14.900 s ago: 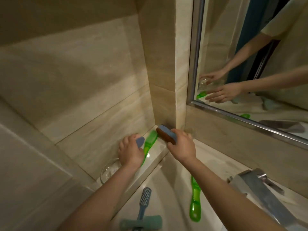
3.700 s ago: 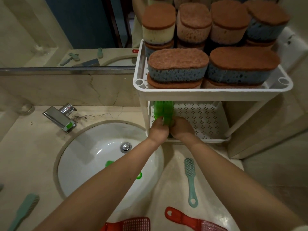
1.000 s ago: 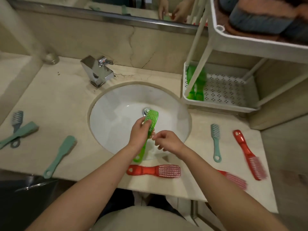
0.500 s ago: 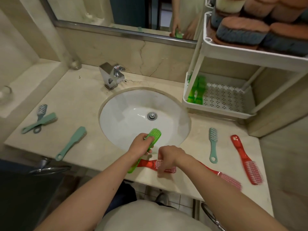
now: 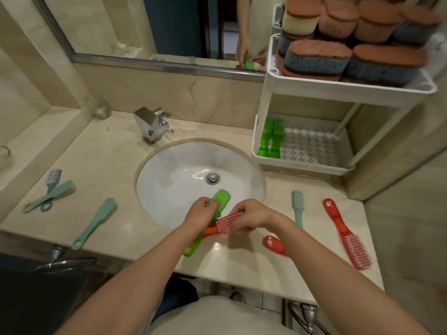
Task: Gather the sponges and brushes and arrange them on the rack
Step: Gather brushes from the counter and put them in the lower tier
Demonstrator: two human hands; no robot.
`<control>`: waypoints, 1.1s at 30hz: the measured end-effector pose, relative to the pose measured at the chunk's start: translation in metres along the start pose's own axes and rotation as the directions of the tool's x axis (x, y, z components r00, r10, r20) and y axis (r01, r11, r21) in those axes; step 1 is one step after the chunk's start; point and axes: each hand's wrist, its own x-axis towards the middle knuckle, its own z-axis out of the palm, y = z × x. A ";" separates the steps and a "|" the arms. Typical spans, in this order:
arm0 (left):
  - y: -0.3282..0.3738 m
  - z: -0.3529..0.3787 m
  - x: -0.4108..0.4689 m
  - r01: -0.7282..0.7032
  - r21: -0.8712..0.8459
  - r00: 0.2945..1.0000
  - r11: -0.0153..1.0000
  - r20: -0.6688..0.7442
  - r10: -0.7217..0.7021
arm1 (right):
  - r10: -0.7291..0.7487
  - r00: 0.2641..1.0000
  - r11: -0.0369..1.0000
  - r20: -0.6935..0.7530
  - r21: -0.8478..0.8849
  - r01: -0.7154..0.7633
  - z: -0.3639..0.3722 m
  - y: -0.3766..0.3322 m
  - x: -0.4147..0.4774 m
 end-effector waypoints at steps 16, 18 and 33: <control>0.089 0.067 0.008 0.089 -0.301 0.973 0.950 0.232 -0.018 | 0.196 0.889 0.536 -0.413 0.805 0.256 -0.061 0.007 -0.017; 0.105 0.076 0.010 0.125 -0.344 0.957 0.931 0.291 -0.022 | 0.235 0.847 0.533 -0.477 0.792 0.298 -0.075 0.009 -0.022; 0.206 0.126 0.043 0.336 -0.482 0.873 0.809 0.481 -0.077 | 0.250 0.797 0.674 -0.550 0.690 0.265 -0.148 0.023 -0.031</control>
